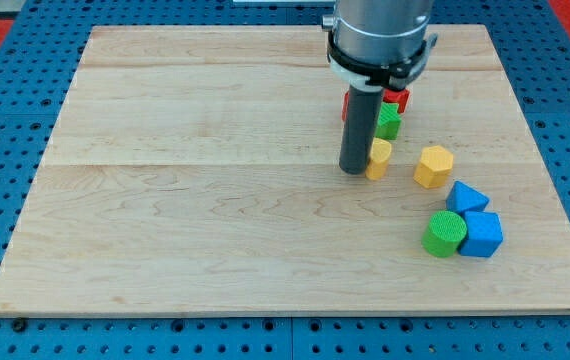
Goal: Point at the green star
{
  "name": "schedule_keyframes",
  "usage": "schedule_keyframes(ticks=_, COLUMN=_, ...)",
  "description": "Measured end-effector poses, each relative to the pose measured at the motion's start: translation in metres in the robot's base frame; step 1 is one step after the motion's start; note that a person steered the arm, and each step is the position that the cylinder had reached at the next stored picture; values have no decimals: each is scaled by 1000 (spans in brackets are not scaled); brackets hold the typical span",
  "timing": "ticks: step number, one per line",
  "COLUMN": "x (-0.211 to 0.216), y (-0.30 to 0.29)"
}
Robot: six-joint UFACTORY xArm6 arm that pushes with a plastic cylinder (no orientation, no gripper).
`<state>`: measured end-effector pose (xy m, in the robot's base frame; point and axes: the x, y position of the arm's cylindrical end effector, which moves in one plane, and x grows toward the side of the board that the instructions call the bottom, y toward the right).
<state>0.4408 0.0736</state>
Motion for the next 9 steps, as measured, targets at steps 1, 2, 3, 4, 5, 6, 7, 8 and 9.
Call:
schedule_keyframes(ticks=1, x=-12, y=-5)
schedule_keyframes(ticks=2, x=-16, y=-53)
schedule_keyframes(ticks=3, x=-40, y=-66)
schedule_keyframes(ticks=4, x=-81, y=-66)
schedule_keyframes(ticks=5, x=-131, y=-68)
schedule_keyframes(ticks=6, x=-162, y=-32)
schedule_keyframes(ticks=7, x=-168, y=33)
schedule_keyframes(ticks=8, x=-165, y=104)
schedule_keyframes(ticks=9, x=-139, y=148)
